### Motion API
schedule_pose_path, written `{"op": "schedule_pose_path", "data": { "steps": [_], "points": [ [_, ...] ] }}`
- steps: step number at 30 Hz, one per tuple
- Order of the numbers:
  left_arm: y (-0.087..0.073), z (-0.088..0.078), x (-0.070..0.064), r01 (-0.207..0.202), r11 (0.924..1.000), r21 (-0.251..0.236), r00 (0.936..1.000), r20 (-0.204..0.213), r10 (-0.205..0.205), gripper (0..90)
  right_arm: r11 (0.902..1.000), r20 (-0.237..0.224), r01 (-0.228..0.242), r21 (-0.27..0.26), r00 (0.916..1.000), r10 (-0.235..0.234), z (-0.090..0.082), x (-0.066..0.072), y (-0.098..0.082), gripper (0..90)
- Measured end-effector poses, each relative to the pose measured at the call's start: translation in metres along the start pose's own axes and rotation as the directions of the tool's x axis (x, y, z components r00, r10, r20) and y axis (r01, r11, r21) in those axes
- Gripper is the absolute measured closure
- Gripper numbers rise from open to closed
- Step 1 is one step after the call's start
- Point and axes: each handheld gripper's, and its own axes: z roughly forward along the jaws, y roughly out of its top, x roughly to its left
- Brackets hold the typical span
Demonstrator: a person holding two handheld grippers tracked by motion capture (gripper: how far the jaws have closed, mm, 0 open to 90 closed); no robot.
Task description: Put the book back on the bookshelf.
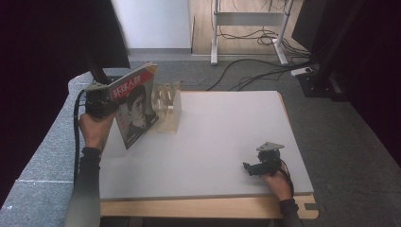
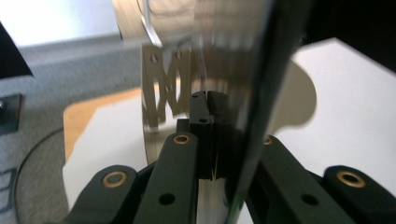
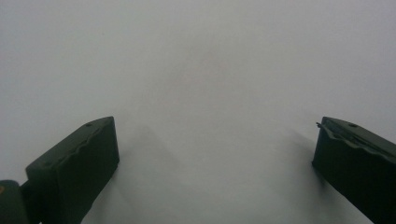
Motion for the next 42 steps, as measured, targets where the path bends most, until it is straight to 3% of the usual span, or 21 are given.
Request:
{"op": "schedule_pose_path", "data": {
  "steps": [2, 4, 7, 8, 9, 11, 15, 22, 30, 34, 37, 40, 42],
  "points": [
    [0.003, -0.004, 0.0, -0.014, 0.996, 0.088, 0.9999, 0.002, 0.014, 85.5, 1.0, 0.0, 0.0, 0.0, 1.0, 0.0, 0.0, 0.0, 0.0, 0.0],
    [0.004, -0.005, 0.0, -0.018, 0.9942, 0.106, 0.9998, -0.002, 0.018, 85.6, 1.0, -0.001, 0.001, 0.001, 1.0, -0.001, 0.0, 0.0, 0.0, 0.0],
    [0.006, -0.007, 0.003, -0.015, 0.9826, 0.185, 0.9994, 0.033, 0.009, 84.9, 1.0, -0.001, 0.001, 0.002, 1.0, -0.001, 0.0, 0.0, 0.0, 0.0],
    [0.006, -0.007, 0.003, -0.015, 0.9826, 0.185, 0.9994, 0.033, 0.009, 84.0, 1.0, -0.001, 0.001, 0.002, 1.0, -0.001, 0.0, 0.0, 0.0, 0.0],
    [0.006, -0.007, 0.003, -0.016, 0.9777, 0.21, 0.999, 0.044, 0.007, 84.2, 1.0, -0.001, 0.001, 0.001, 1.0, -0.001, 0.0, 0.0, 0.0, 0.0],
    [0.007, -0.007, 0.003, -0.014, 0.9732, 0.23, 0.9995, 0.031, 0.007, 84.6, 1.0, -0.001, 0.0, 0.002, 1.0, 0.0, 0.0, 0.0, 0.0, 0.0],
    [0.006, -0.008, 0.004, 0.002, 0.9865, 0.164, 1.0, -0.004, -0.002, 87.0, 1.0, -0.001, 0.0, 0.001, 1.0, 0.0, 0.0, 0.0, 0.0, 0.0],
    [0.009, -0.001, 0.003, 0.031, 0.9971, 0.07, 0.9992, -0.028, -0.029, 87.2, 1.0, -0.002, 0.0, 0.001, 1.0, 0.0, 0.0, 0.0, 0.0, 0.0],
    [0.004, 0.017, 0.006, 0.061, 0.9973, 0.041, 0.9973, -0.042, -0.059, 86.9, 1.0, -0.001, -0.001, 0.001, 1.0, 0.001, 0.0, 0.0, 0.0, 0.0],
    [-0.003, 0.022, 0.009, 0.039, 0.9972, 0.064, 0.9958, -0.085, -0.033, 85.8, 1.0, -0.001, -0.001, 0.001, 1.0, 0.001, 0.0, 0.0, 0.0, 0.0],
    [-0.007, 0.021, 0.014, 0.059, 0.9972, 0.045, 0.9941, -0.093, -0.055, 84.9, 1.0, -0.001, 0.0, 0.001, 1.0, 0.0, 0.0, 0.0, 0.0, 0.0],
    [-0.008, 0.023, 0.017, 0.054, 0.9981, 0.029, 0.9948, -0.088, -0.052, 69.7, 1.0, -0.001, 0.001, 0.001, 1.0, -0.001, 0.0, 0.0, 0.0, 0.0],
    [-0.008, 0.024, 0.017, 0.05, 0.9984, 0.026, 0.9946, -0.093, -0.047, 66.1, 1.0, -0.001, 0.0, 0.001, 1.0, 0.0, 0.0, 0.0, 0.0, 0.0]
  ]
}}
